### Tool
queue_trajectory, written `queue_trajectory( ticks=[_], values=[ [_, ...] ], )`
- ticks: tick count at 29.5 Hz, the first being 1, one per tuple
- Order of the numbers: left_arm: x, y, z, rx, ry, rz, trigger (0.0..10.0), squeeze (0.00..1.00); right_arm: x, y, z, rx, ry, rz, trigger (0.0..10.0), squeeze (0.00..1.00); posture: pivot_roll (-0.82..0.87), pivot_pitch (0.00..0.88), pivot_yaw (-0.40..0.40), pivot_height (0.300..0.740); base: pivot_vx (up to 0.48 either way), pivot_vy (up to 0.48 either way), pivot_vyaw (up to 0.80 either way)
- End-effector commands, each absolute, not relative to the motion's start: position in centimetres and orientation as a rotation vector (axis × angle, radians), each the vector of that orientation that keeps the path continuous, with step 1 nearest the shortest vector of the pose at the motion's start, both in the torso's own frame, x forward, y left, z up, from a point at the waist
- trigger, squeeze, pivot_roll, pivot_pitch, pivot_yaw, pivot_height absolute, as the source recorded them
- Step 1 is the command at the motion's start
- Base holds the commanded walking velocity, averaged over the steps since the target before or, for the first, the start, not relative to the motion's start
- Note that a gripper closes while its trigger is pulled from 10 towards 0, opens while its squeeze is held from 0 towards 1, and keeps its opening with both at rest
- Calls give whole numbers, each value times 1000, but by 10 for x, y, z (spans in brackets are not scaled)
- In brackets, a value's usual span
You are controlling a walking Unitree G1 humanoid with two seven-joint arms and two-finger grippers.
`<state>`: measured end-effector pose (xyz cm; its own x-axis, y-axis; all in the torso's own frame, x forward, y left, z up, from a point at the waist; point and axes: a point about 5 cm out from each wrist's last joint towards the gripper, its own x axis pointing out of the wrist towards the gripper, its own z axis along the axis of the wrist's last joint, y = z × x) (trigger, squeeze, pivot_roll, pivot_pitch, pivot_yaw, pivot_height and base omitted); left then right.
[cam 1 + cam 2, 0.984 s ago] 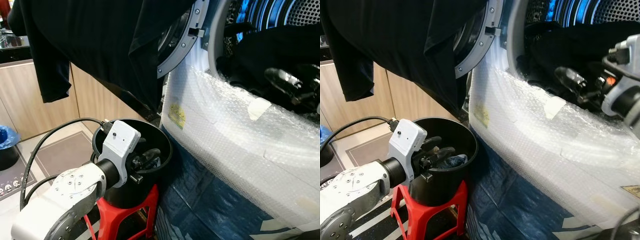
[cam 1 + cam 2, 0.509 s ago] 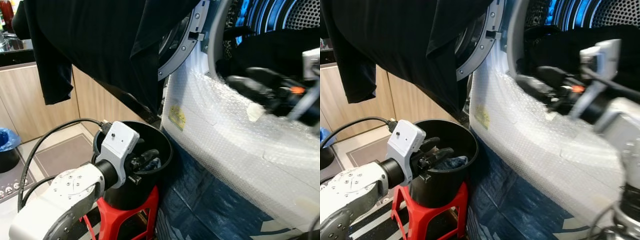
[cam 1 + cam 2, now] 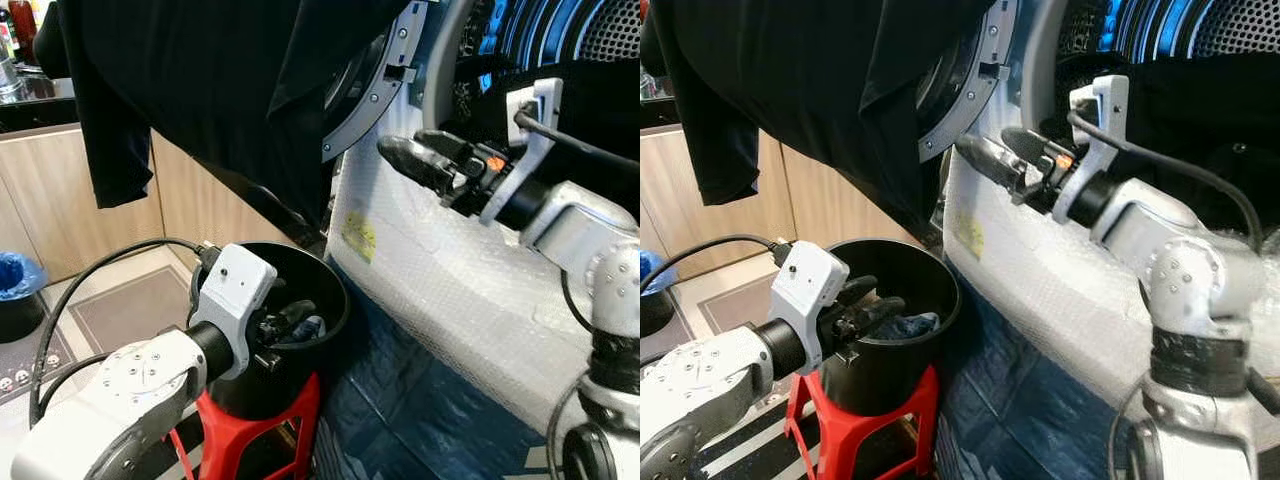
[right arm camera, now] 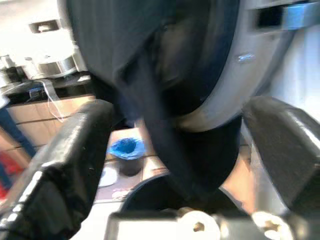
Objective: Clothes washing
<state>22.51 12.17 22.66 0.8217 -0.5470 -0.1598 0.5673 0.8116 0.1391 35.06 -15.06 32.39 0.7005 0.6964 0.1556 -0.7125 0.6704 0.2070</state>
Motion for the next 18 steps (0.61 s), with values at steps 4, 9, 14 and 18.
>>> queue_trajectory(
  ticks=[4,9,14,18],
  values=[
    [218,120,228,175,116,-611,10000,0,370,-171,323,242,-72,668,10000,0,90,56,-189,740,0,0,0],
    [217,122,227,177,125,-603,10000,0,391,-184,326,213,-67,509,10000,0,93,66,-187,740,0,0,0],
    [214,121,227,175,133,-601,10000,0,405,-199,333,158,-61,345,10000,0,98,76,-188,740,0,0,0],
    [213,122,226,172,141,-596,10000,0,410,-218,344,115,-64,193,10000,0,105,75,-195,740,0,0,0]
  ],
)
